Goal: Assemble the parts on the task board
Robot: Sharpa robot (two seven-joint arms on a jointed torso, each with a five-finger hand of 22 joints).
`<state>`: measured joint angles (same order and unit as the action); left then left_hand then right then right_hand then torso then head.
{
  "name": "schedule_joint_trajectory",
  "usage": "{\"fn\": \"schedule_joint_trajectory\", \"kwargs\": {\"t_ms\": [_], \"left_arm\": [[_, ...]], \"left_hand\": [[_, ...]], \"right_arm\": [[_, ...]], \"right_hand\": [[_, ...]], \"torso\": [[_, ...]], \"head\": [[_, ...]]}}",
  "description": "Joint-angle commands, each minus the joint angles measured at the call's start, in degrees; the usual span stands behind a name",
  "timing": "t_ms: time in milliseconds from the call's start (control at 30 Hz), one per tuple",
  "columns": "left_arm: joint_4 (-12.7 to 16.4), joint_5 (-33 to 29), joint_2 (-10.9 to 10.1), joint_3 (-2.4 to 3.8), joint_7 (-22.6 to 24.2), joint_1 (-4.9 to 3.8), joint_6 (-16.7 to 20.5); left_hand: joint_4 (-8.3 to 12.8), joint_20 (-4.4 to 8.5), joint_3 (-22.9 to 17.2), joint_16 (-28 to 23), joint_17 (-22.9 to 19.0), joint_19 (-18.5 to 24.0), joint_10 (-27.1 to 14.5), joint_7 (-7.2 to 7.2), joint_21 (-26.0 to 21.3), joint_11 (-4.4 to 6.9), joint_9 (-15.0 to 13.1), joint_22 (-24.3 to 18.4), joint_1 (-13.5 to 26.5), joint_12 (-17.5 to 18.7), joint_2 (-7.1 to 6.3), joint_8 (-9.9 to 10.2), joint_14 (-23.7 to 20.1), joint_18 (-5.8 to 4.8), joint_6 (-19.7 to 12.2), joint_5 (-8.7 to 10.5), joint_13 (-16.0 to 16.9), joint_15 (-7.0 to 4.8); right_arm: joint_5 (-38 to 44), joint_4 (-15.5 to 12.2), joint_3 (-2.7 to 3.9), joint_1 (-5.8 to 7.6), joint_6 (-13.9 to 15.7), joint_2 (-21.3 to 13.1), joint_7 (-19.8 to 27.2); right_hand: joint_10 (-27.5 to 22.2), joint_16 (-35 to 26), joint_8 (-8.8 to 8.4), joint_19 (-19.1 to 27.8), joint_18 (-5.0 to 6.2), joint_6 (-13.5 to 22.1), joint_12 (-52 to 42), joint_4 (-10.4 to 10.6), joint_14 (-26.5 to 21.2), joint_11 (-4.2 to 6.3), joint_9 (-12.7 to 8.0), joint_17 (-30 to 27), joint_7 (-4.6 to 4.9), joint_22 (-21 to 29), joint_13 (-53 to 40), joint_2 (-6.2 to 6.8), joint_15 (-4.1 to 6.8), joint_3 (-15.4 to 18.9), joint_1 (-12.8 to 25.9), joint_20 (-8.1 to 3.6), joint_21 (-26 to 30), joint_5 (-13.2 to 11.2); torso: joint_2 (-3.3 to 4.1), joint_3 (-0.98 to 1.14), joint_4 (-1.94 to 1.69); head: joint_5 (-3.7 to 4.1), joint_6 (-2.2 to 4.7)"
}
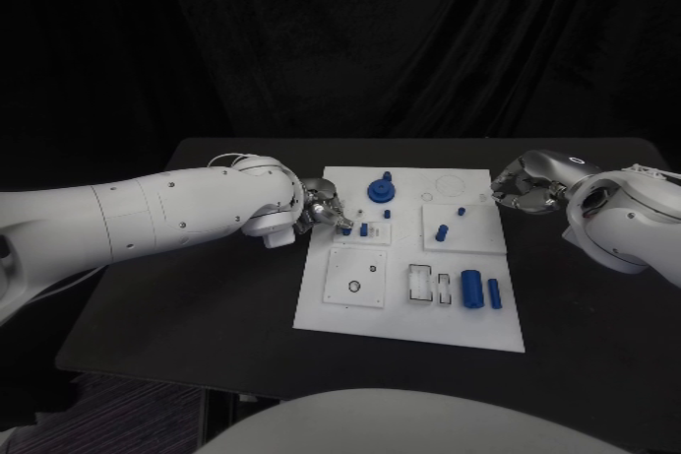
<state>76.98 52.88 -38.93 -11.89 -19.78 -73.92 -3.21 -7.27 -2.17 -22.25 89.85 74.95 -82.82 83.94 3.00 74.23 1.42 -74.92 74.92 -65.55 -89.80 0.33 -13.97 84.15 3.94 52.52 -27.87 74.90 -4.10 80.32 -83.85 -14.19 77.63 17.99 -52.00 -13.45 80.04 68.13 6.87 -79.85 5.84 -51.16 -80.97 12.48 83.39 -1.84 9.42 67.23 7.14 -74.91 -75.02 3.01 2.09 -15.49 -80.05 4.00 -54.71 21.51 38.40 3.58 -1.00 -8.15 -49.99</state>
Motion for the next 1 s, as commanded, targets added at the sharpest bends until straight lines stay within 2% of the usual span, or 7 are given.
{"fn": "schedule_joint_trajectory", "kwargs": {"t_ms": [33, 1000], "left_arm": [[0.00, -0.64, 0.14, -0.20, 0.32, 0.47, -0.67], [0.25, -0.64, -0.74, -0.20, -1.02, 0.57, -1.38]], "left_hand": [[-0.12, -0.01, -0.38, 0.15, 15.05, 0.32, 6.06, -0.23, -0.22, -0.08, -0.42, 10.03, 0.39, -0.20, 0.15, 0.33, 5.85, -0.14, -0.29, 0.29, 15.10, -0.11], [0.07, -0.03, -0.76, 0.15, 15.05, 0.36, 6.06, -0.24, -0.29, -0.10, -0.51, 10.01, 0.33, -0.20, 0.11, 0.37, 5.85, -0.13, -0.40, 0.22, 15.10, -0.08]], "right_arm": [[0.19, -0.07, 0.04, -0.14, -0.35, -0.01, -0.90], [0.19, -0.01, 0.04, -0.15, -0.70, -0.05, -1.15]], "right_hand": [[-0.43, -0.25, 0.11, 0.26, 0.43, -0.34, 0.26, -0.02, -0.32, -0.13, -0.07, -0.05, 0.16, -6.38, -2.75, -0.04, -0.04, -0.47, 0.06, 0.02, 0.34, 0.26], [-0.43, -0.25, 0.11, 0.26, 0.43, -0.34, 0.26, -0.02, -0.32, -0.13, -0.07, -0.05, 0.16, -6.38, -2.75, -0.04, -0.04, -0.47, 0.06, 0.02, 0.34, 0.26]], "torso": [[-0.01, 0.01, -0.02], [-0.07, -0.04, 0.02]], "head": [[-0.01, -0.01], [-0.07, -0.01]]}}
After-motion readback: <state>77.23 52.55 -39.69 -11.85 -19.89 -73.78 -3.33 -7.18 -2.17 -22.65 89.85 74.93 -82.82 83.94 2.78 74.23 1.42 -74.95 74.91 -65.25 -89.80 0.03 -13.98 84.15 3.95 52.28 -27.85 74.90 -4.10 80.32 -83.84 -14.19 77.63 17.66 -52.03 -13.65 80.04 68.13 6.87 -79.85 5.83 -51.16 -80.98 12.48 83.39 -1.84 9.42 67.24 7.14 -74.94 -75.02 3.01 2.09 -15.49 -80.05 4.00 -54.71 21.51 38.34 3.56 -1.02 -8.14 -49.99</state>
